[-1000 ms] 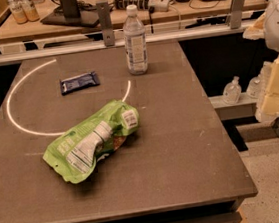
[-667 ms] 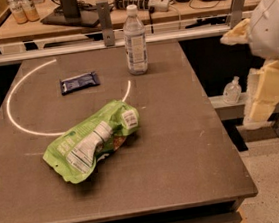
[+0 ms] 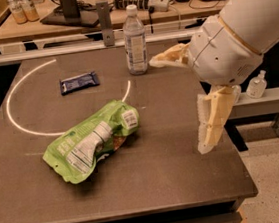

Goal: Pick green rice chip bag

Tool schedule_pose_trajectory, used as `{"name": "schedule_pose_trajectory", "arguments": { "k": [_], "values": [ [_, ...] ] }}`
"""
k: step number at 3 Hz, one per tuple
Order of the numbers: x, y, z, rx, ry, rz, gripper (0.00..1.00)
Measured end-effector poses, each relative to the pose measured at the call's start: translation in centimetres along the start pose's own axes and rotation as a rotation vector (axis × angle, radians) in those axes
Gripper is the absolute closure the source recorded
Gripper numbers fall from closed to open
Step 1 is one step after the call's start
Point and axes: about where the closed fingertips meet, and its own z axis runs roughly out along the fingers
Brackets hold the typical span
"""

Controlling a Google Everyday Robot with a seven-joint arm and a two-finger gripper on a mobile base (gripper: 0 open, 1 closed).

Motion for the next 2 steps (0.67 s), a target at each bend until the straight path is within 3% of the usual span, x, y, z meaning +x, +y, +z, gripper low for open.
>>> {"name": "schedule_pose_trajectory", "arguments": {
  "k": [1, 2],
  "values": [
    [-3.95, 0.06, 3.02, -0.022, -0.064, -0.13, 0.0],
    [-3.95, 0.06, 3.02, -0.022, -0.064, -0.13, 0.0]
  ]
}}
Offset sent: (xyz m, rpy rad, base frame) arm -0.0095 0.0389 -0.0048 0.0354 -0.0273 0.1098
